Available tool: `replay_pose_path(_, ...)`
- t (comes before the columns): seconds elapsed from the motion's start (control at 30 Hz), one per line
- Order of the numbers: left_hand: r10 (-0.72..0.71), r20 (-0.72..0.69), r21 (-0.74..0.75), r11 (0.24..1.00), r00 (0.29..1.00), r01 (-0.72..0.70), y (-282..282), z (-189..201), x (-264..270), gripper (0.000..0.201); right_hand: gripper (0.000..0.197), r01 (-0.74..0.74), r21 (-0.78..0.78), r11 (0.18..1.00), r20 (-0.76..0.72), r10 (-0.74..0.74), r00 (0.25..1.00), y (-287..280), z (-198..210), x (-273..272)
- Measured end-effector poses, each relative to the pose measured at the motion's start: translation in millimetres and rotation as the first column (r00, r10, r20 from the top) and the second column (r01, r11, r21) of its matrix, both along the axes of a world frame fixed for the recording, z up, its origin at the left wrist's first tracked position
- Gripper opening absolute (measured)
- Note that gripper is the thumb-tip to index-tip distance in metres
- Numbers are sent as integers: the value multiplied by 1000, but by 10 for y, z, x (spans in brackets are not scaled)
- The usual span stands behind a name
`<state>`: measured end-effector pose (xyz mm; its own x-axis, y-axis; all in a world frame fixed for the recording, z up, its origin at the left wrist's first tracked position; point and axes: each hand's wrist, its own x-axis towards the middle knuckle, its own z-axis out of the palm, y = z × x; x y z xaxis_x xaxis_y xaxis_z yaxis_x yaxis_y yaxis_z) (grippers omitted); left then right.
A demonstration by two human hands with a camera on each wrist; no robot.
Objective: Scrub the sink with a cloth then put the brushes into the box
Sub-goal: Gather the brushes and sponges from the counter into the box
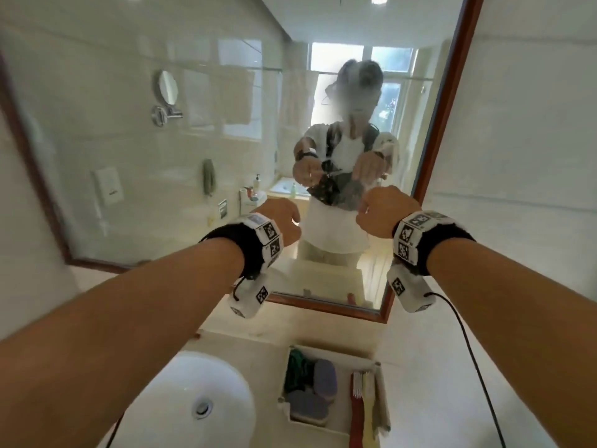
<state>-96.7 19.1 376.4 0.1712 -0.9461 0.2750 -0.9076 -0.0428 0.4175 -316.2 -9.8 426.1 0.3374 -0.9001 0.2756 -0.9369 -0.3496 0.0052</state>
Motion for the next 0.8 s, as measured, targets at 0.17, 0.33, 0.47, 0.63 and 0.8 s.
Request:
replay_pose_path(0.17, 136, 59, 29, 990, 989, -138, 677, 90, 689, 26, 23, -120, 53, 991, 1, 120, 993, 291, -119, 759)
replay_pose_path(0.33, 294, 41, 63, 953, 955, -296, 1449, 97, 1656, 26, 21, -256, 45, 966, -70, 259, 963, 722, -55, 1836)
replay_pose_path(0.47, 408, 39, 62, 910, 912, -410, 2085, 123, 2562, 25, 22, -402, 41, 915, -21, 403, 915, 1148, -5, 2897)
replay_pose_path(0.63, 518, 73, 86, 848, 852, -523, 2817, 18, 3667, 28, 22, -551, 32, 834, -17, 552, 834, 1804, -119, 4244)
replay_pose_path(0.8, 573, 92, 102, 808, 814, -580, 3195, -157, 4573, 30, 20, -622, 54, 781, 44, 620, 783, 2272, -281, 5188)
